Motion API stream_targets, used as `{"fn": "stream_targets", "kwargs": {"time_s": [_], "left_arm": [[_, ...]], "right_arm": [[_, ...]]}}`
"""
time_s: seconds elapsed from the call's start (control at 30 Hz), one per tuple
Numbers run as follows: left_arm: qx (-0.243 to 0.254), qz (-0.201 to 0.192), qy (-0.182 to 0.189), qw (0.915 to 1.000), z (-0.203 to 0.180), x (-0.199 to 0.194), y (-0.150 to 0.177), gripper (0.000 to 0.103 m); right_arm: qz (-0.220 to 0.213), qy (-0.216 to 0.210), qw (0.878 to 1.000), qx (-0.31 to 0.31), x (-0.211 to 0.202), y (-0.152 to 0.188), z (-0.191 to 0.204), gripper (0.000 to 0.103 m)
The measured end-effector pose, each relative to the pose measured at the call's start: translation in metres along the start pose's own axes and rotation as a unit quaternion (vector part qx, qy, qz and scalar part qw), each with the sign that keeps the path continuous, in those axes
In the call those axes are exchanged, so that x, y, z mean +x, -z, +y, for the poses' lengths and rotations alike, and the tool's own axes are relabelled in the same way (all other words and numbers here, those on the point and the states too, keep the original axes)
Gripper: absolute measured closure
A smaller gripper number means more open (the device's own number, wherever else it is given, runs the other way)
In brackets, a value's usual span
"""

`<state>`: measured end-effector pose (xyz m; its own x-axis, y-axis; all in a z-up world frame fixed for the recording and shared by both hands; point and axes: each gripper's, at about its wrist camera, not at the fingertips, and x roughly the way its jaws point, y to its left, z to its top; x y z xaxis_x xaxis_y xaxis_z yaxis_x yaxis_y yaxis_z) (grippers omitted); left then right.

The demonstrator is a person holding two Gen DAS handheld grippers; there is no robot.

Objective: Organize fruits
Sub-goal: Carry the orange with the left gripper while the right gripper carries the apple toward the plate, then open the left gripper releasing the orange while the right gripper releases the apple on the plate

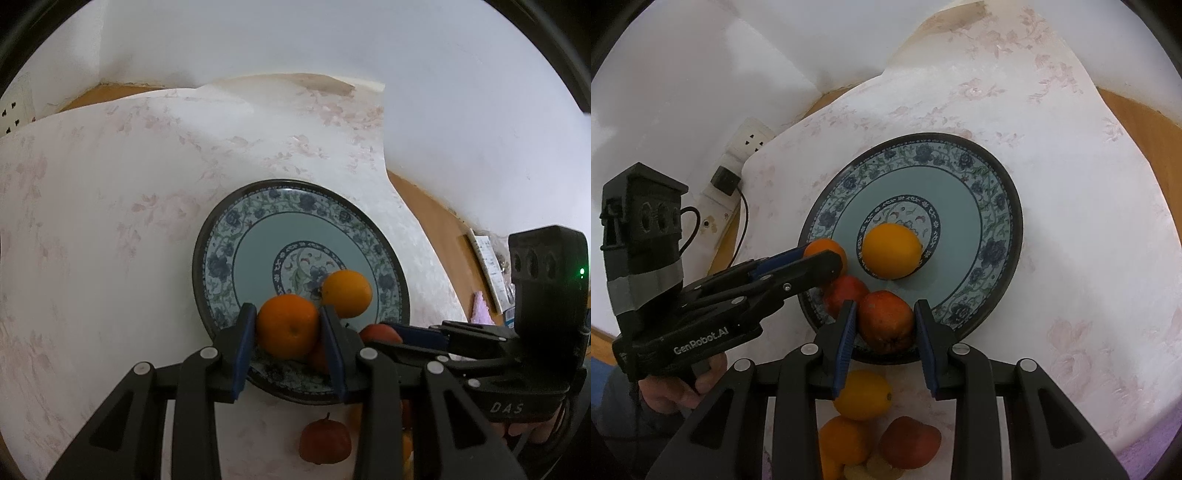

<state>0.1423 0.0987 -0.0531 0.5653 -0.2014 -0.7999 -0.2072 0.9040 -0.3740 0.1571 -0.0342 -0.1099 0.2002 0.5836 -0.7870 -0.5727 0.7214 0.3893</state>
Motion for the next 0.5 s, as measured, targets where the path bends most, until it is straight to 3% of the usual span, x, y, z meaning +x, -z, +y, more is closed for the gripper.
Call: {"fn": "stream_targets", "kwargs": {"time_s": [0.27,0.5], "left_arm": [[-0.006,-0.001,0.007,1.0,0.0036,-0.0006,0.002,0.066],[-0.009,-0.003,0.015,0.9998,0.0056,-0.0024,0.0049,0.066]], "right_arm": [[-0.002,0.003,1.0,-0.005,0.0012,0.0011,0.0019,0.068],[-0.013,0.002,1.0,-0.008,-0.0019,0.0017,0.0032,0.051]]}}
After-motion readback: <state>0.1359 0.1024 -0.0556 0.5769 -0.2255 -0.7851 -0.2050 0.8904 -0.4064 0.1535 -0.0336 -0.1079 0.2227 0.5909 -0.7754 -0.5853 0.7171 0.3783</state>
